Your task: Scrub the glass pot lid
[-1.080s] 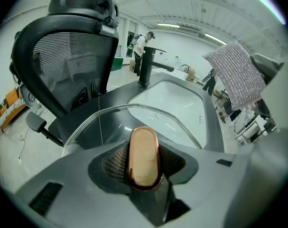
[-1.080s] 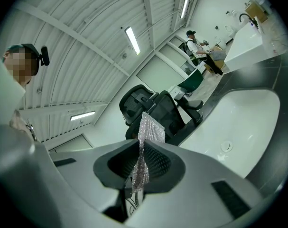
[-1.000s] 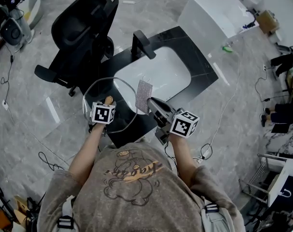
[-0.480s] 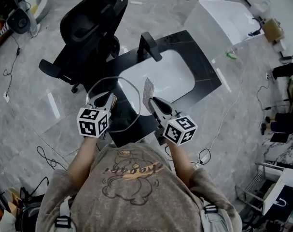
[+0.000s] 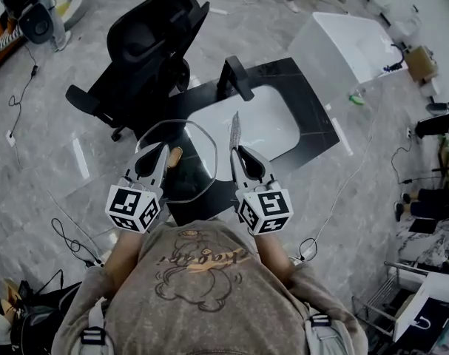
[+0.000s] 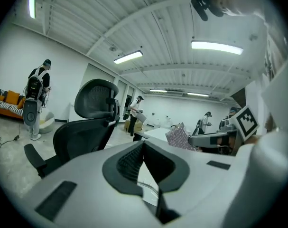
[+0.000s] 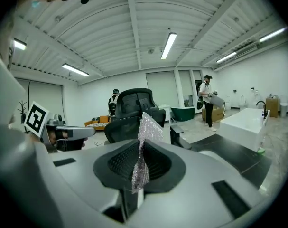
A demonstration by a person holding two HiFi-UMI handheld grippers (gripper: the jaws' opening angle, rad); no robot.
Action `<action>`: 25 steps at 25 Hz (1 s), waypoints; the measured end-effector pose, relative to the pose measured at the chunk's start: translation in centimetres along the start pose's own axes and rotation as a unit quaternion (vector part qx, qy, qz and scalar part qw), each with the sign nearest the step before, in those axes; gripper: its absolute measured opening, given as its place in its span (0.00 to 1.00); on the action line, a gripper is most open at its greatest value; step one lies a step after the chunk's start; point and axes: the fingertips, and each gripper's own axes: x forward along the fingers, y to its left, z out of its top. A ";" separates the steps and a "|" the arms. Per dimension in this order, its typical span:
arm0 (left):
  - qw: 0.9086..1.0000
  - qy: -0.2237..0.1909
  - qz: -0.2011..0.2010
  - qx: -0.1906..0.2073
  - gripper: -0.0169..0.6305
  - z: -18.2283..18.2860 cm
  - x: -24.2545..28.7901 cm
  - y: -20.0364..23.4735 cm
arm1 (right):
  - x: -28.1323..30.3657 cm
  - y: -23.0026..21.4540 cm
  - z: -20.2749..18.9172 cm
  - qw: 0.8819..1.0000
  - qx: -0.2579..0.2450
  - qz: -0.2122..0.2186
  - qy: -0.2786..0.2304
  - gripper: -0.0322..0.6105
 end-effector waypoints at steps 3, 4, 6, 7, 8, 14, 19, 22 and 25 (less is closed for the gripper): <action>1.000 -0.002 0.000 -0.006 0.05 0.1 -0.2 0.0 | 0.0 0.1 0.1 1.000 0.001 -0.002 -0.003 0.13; 1.000 -0.001 0.000 -0.007 0.05 0.1 -0.2 0.0 | 0.0 0.2 0.1 1.000 0.001 -0.002 -0.004 0.13; 1.000 0.002 -0.002 -0.007 0.05 -0.3 -0.3 -0.1 | 0.0 0.3 -0.1 1.000 0.000 0.000 -0.003 0.13; 1.000 0.004 -0.003 -0.008 0.05 -0.5 -0.3 -0.2 | -0.1 0.3 -0.2 1.000 -0.001 0.000 -0.002 0.13; 1.000 0.005 -0.004 -0.009 0.05 -0.7 -0.3 -0.3 | -0.1 0.4 -0.2 1.000 -0.002 0.001 -0.001 0.13; 1.000 0.011 -0.009 -0.013 0.05 -1.1 -0.2 -1.0 | -0.4 0.8 -0.3 1.000 -0.005 0.012 -0.002 0.13; 1.000 0.019 -0.010 -0.017 0.05 -1.5 -0.2 -1.1 | -0.6 1.0 -0.5 1.000 -0.006 0.019 0.003 0.13; 0.999 0.027 -0.011 -0.018 0.05 -1.9 -0.2 -1.1 | -0.6 1.0 -0.8 1.000 -0.006 0.023 0.006 0.13; 0.999 0.030 -0.013 -0.022 0.05 -2.1 -0.2 -1.0 | -0.5 1.1 -1.0 1.000 -0.008 0.025 0.011 0.13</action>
